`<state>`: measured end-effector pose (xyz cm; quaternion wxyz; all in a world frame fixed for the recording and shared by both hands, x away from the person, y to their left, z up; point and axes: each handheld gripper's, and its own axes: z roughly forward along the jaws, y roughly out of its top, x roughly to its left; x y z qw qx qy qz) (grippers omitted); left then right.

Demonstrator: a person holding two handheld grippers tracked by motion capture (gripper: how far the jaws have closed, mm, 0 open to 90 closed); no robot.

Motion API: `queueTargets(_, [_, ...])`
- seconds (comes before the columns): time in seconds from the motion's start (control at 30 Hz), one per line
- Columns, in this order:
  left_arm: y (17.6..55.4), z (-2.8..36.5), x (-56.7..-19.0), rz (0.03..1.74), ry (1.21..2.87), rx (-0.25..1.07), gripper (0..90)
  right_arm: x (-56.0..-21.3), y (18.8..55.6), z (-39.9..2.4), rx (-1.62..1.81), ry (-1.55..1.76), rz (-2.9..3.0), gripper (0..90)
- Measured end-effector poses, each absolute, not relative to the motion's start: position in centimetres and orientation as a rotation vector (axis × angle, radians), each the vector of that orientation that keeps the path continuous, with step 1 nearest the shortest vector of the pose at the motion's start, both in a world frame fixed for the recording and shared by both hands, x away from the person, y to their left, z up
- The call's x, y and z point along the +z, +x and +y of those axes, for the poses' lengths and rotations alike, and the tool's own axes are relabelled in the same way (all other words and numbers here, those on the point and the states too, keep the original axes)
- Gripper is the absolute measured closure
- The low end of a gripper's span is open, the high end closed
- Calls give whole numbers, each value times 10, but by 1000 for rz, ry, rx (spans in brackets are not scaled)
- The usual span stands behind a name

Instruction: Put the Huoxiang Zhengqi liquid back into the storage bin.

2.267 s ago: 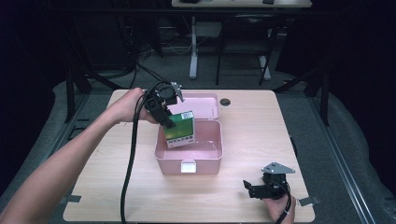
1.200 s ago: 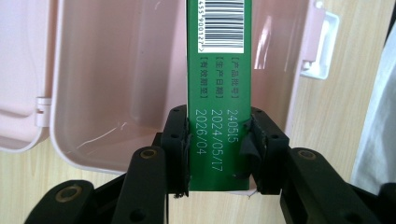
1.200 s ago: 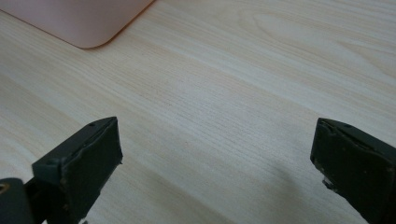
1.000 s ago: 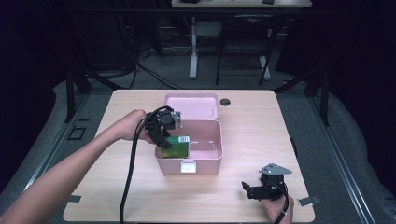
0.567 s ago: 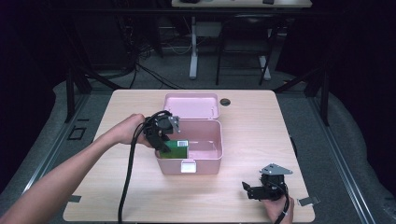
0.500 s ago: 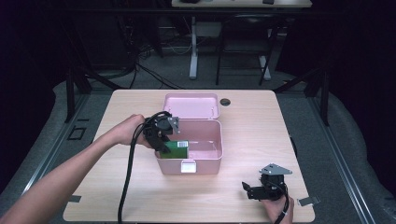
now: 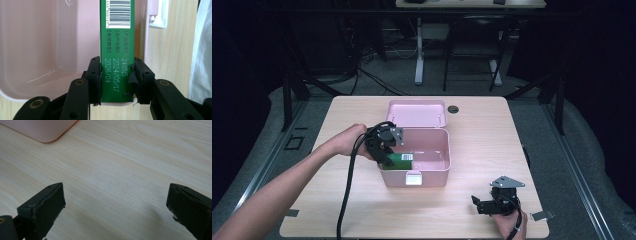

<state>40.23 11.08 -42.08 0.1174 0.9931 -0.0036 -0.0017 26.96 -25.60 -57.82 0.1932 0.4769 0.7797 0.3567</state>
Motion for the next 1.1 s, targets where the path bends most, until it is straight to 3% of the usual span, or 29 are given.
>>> queueTargets(0.67, [405,115,-425,67,2890,-36,607,-580,271,-253,1001,1339,2197,13])
queueTargets(0.87, [410,113,-424,135,2882,-55,479,-578,271,-252,1007,1353,2193,13])
queueTargets(1.1, [410,112,-420,162,2866,-75,389,-573,273,-253,1001,1324,2198,13])
